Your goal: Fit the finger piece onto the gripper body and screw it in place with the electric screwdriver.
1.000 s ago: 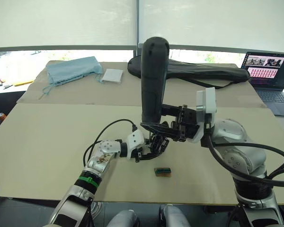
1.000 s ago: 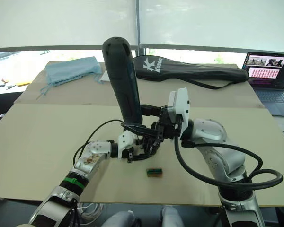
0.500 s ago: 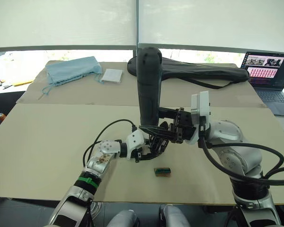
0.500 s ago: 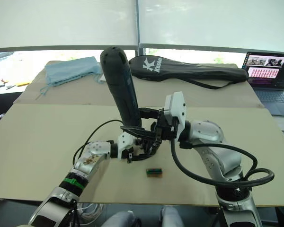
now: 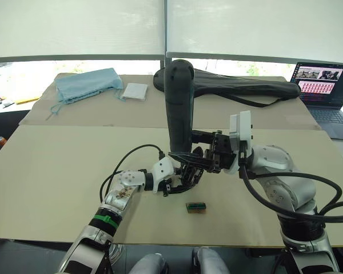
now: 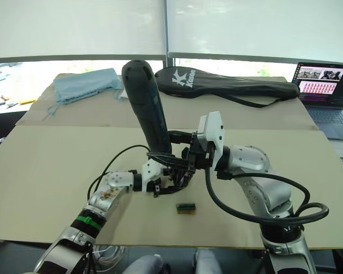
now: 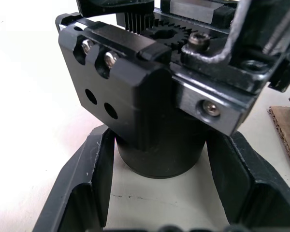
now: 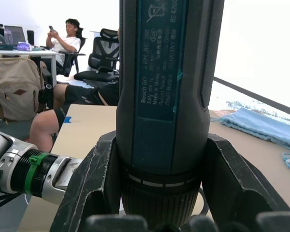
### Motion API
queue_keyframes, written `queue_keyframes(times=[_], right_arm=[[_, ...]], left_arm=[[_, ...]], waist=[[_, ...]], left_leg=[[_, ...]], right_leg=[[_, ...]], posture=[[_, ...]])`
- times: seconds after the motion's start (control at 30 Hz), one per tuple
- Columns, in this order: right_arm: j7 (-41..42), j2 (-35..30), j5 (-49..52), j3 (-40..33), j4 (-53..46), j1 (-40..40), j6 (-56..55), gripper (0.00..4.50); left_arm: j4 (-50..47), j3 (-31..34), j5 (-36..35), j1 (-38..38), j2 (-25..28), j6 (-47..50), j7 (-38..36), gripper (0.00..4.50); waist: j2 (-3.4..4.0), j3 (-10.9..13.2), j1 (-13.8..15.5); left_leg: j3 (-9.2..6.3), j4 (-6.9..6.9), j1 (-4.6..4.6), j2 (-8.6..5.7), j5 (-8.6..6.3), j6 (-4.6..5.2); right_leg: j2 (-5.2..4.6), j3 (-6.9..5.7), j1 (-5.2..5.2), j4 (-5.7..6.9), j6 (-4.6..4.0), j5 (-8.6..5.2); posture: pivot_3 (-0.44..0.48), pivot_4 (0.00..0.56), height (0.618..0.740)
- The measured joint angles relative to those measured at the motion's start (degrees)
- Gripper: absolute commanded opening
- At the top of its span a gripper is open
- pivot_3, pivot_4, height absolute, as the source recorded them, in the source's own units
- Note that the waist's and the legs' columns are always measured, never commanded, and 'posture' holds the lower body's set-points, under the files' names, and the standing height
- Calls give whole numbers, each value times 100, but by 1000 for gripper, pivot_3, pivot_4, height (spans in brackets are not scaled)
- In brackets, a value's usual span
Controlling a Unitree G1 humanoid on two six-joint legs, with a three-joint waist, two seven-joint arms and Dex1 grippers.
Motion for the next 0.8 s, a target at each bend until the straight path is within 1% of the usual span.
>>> queue_keyframes(times=[0.8], right_arm=[[-12,-2,-96,0,42,159,0,1917]], left_arm=[[15,0,0,-4,-15,0,0,2311]], waist=[[0,0,4]], left_leg=[[0,0,0,0,0,0]], right_leg=[[0,0,1,0,0,0]], posture=[[0,150,740]])
